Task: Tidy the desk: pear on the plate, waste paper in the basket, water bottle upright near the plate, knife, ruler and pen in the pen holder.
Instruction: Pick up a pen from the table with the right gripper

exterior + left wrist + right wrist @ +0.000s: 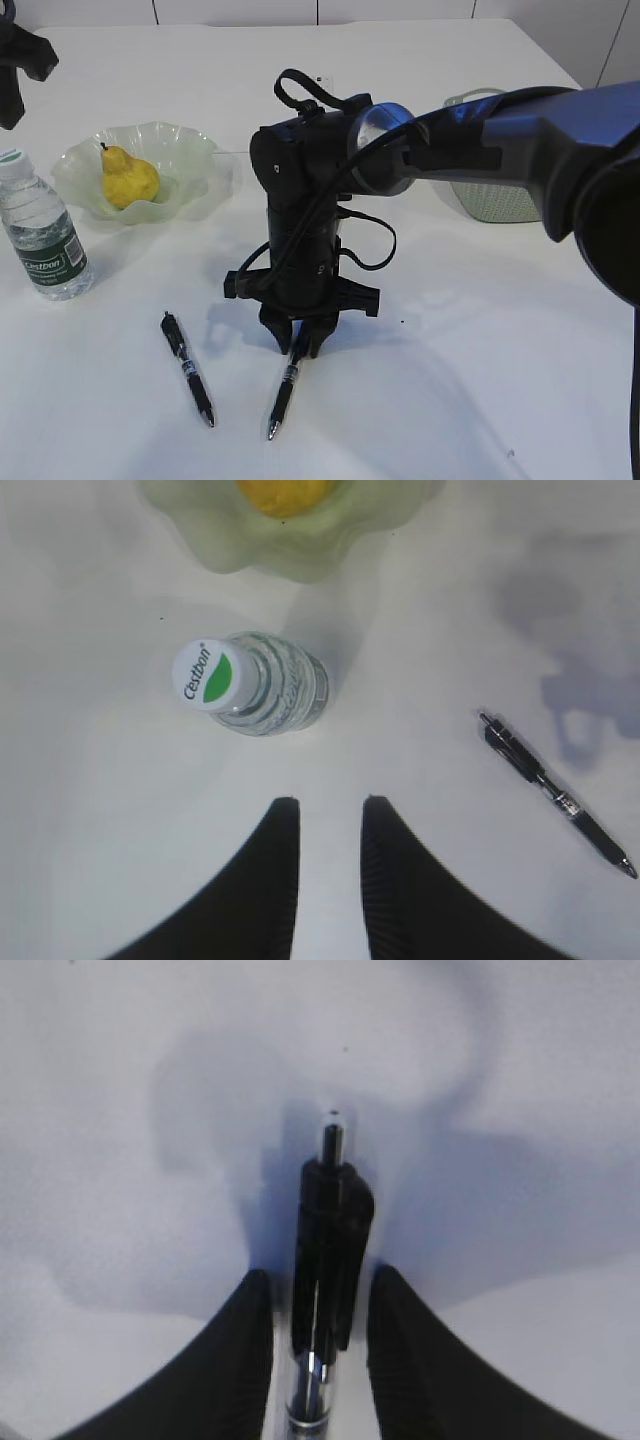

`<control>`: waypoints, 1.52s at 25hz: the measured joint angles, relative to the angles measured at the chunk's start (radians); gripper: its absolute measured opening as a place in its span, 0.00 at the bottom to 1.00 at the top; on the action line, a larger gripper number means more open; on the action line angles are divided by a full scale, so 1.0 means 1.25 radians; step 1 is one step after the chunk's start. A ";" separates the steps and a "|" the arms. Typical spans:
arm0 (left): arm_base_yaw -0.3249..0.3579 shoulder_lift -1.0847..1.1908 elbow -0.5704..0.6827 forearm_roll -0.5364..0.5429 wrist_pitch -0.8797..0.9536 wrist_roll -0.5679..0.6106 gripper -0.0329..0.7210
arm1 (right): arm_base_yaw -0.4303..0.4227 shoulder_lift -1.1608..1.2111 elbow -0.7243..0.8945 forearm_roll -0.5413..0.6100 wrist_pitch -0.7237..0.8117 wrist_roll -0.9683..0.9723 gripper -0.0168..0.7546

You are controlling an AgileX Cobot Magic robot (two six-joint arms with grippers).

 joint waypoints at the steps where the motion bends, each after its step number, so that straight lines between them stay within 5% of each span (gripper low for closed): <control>1: 0.000 0.000 0.000 0.000 0.000 0.000 0.23 | 0.000 0.000 0.000 0.000 0.000 0.000 0.37; 7: 0.000 0.000 0.000 0.000 0.000 0.000 0.23 | 0.000 0.000 0.000 -0.008 0.000 0.000 0.22; 29: 0.000 0.000 0.000 0.000 0.000 0.000 0.23 | 0.000 0.001 -0.196 -0.145 0.060 -0.155 0.22; 38: 0.000 0.000 0.000 0.000 0.000 0.000 0.23 | 0.000 -0.058 -0.212 -0.168 0.065 -0.344 0.22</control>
